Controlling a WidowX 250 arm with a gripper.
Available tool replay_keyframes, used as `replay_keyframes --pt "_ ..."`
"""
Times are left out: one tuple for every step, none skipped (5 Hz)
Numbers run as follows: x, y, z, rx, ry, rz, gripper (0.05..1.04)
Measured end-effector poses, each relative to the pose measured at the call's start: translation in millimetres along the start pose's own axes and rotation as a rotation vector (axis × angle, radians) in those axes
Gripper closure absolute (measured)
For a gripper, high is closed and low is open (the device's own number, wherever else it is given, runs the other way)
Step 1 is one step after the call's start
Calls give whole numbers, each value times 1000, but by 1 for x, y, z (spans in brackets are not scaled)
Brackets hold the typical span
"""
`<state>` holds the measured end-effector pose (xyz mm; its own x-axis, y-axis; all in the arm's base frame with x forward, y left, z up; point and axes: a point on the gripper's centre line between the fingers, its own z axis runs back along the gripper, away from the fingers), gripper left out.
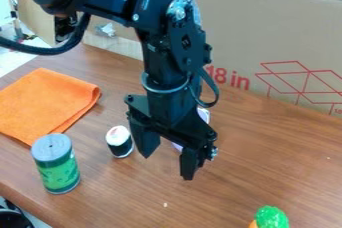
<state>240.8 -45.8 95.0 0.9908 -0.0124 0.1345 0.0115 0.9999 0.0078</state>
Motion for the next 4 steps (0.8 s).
replay_keyframes --pt "-3 0 -4 1 17 1 82" --pt "-3 -7 -4 -40 16 -4 82" --pt "-4 -24 4 -52 -19 -30 83" --pt "-6 -37 6 -53 -34 -54 83"
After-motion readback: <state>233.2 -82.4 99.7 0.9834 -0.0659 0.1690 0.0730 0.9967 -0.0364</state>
